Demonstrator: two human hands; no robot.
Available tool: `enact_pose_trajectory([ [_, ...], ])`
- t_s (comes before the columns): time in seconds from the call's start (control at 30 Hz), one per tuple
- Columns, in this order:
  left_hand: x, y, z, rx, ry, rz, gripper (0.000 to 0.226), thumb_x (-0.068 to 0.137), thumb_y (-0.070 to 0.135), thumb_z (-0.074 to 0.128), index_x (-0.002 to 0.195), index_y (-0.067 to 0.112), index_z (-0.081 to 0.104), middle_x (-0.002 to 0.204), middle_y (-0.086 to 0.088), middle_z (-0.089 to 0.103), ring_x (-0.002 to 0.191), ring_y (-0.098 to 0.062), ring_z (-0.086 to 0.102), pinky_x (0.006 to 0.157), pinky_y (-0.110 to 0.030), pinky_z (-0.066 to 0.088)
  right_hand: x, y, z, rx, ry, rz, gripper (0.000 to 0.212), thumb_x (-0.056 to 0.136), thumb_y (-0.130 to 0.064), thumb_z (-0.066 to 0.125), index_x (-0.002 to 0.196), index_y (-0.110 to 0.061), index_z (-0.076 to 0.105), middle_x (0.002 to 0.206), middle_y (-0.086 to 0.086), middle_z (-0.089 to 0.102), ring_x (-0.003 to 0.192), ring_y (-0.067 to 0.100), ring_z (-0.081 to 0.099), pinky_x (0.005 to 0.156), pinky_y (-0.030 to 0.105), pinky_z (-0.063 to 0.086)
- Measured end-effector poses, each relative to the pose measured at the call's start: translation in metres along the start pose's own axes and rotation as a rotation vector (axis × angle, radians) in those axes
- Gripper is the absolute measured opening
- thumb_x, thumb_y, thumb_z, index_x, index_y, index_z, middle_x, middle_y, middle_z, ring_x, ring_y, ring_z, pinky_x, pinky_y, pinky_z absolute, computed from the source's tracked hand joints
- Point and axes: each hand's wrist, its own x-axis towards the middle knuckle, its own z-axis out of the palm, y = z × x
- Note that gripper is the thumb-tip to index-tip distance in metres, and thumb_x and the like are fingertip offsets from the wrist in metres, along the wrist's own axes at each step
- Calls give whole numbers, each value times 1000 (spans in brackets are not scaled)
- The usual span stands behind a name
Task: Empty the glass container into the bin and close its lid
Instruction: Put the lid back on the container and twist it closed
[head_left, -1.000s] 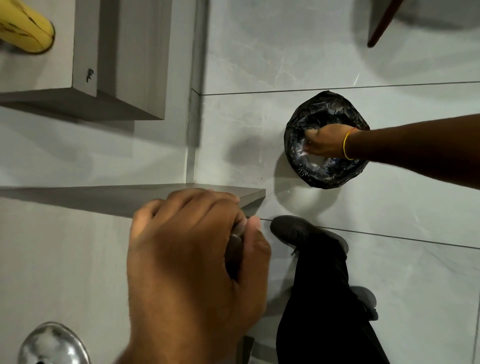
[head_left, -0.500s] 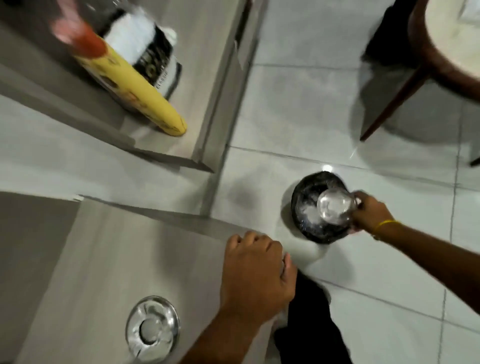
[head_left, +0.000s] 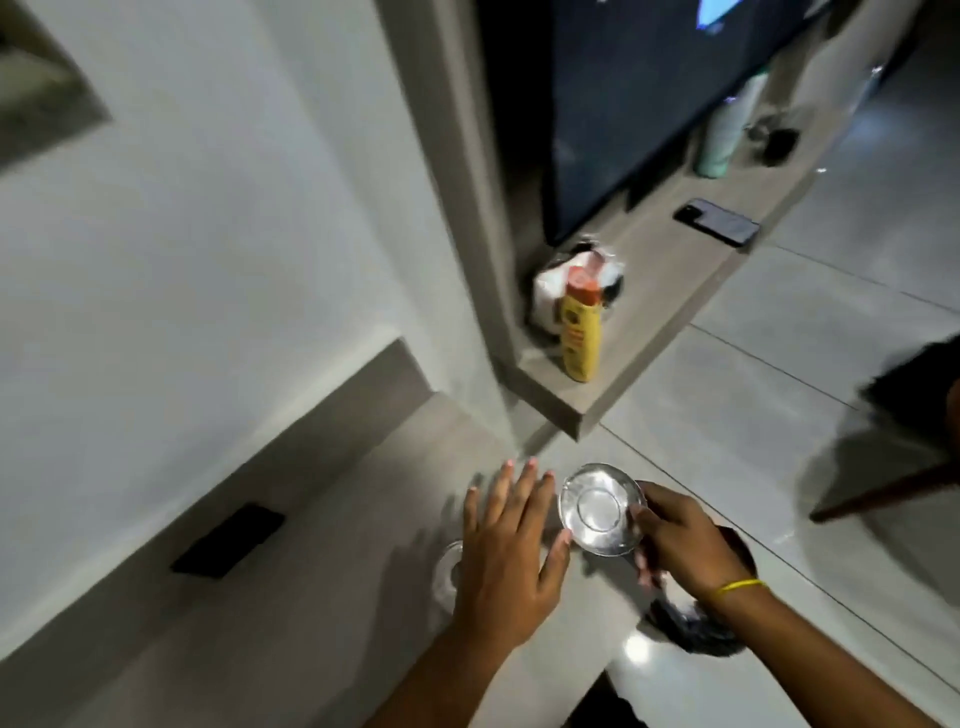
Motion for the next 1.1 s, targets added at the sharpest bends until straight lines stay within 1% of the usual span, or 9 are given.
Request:
enact_pose_trajectory([
  [0.13,-51,-59,-40,6,103,-234,63,110,56,35,168,29,37,180,2,31,169,-21,19,130,-60,30,-11,-42,83,-55,-128,-18,34,106,3,44,104,-13,74,49,13,57,37,26,56,38,29,53],
  [0.27,-119,-94,-45,51,170,-492,66,104,49,46,163,19,49,177,-4,35,169,-15,11,128,-52,23,-26,-54,165,-173,-291,34,38,95,13,44,98,-2,78,44,10,57,33,22,50,36,27,49],
  [0.37,-166,-106,-32,83,203,-633,63,109,50,37,159,15,55,173,-9,41,166,-22,25,126,-56,28,-27,-29,215,-293,-337,10,31,88,9,52,89,-4,80,47,5,63,35,20,55,40,24,48],
  [0.47,-214,-120,-1,86,205,-729,62,110,47,37,159,14,54,172,-13,44,162,-34,38,119,-66,42,-19,14,251,-467,-374,-42,37,86,5,53,96,-20,79,69,-3,73,47,0,62,47,18,47],
  [0.6,-268,-119,31,22,106,-918,64,113,56,18,160,22,44,169,-10,47,154,-34,50,106,-68,52,-27,40,280,-542,-391,39,36,81,10,47,100,-15,66,75,14,69,38,23,63,32,26,46],
  [0.77,-290,-116,47,67,91,-890,65,107,47,38,158,11,55,170,-14,47,160,-28,37,114,-67,42,-33,53,293,-507,-333,47,36,80,17,46,92,-16,57,73,12,64,35,26,59,31,29,47],
  [0.93,-297,-122,54,116,-15,-860,70,100,48,48,162,16,50,175,-10,39,163,-33,34,121,-70,32,-26,76,296,-561,-247,-85,32,84,4,56,86,-28,54,73,13,67,44,33,65,34,41,51],
  [1.03,-298,-122,53,145,-6,-848,71,101,50,49,165,18,45,178,-8,35,166,-32,28,125,-70,26,-26,77,295,-628,-231,-175,26,80,-7,66,85,-30,56,72,1,66,60,30,68,55,51,59],
  [1.1,-298,-121,54,160,-1,-847,72,101,50,49,165,18,45,178,-7,33,166,-32,27,126,-69,25,-25,65,291,-704,-230,-236,22,79,-5,73,92,-20,63,74,-4,63,69,24,64,64,41,55],
])
